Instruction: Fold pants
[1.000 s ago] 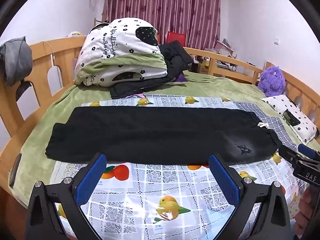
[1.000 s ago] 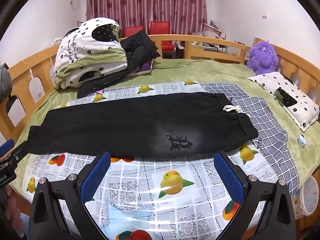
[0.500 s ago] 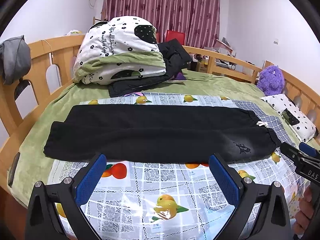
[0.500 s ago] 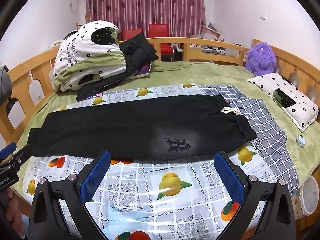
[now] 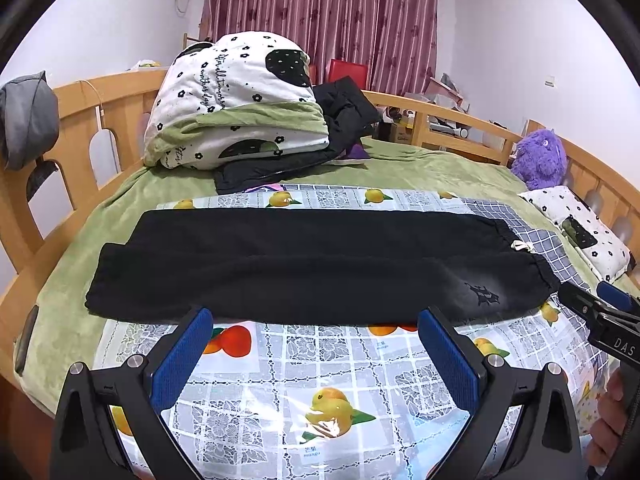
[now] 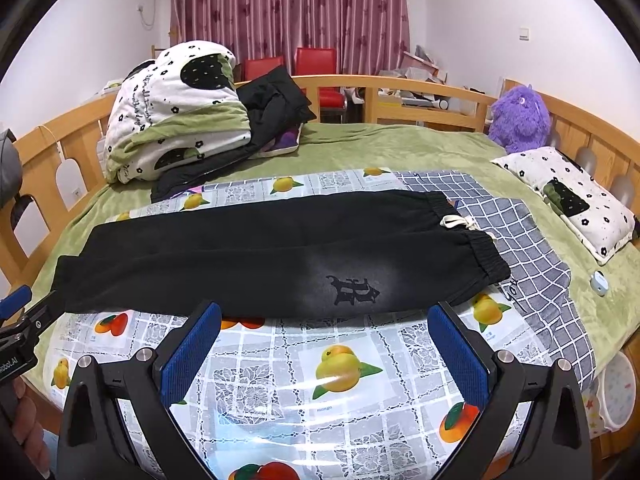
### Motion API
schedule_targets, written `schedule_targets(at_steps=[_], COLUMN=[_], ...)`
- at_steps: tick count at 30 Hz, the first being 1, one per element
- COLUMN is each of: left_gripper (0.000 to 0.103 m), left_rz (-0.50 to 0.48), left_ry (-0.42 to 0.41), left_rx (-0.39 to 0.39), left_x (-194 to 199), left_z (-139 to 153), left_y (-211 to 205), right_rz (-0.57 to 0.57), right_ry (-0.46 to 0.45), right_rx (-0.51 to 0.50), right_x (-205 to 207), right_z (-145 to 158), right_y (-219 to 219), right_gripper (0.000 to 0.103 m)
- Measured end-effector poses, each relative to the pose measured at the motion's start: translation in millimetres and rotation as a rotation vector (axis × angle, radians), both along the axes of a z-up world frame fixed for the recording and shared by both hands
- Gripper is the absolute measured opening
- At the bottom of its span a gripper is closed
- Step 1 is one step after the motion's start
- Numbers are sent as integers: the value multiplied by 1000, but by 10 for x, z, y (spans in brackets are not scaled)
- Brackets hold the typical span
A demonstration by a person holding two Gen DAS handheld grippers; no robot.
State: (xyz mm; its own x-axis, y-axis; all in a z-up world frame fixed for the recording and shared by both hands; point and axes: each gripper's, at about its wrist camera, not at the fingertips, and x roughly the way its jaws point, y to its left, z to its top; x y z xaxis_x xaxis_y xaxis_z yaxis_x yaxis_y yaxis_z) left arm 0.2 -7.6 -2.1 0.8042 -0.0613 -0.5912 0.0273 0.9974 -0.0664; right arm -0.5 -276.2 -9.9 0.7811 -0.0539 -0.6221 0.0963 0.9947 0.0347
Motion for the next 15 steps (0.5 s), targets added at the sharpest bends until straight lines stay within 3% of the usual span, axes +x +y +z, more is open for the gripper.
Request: schedule_targets(at_steps=[15], left_gripper=[103], left_rz=[-4], left_ry=[0], left_rx=[1], left_x=[-3], left_z=[4], left_y=[-4], right_rz=[-1], right_ry=[-2], right_rx=[-1], right_x=[-5], right_z=[1], right_y=[8], right_gripper=[101])
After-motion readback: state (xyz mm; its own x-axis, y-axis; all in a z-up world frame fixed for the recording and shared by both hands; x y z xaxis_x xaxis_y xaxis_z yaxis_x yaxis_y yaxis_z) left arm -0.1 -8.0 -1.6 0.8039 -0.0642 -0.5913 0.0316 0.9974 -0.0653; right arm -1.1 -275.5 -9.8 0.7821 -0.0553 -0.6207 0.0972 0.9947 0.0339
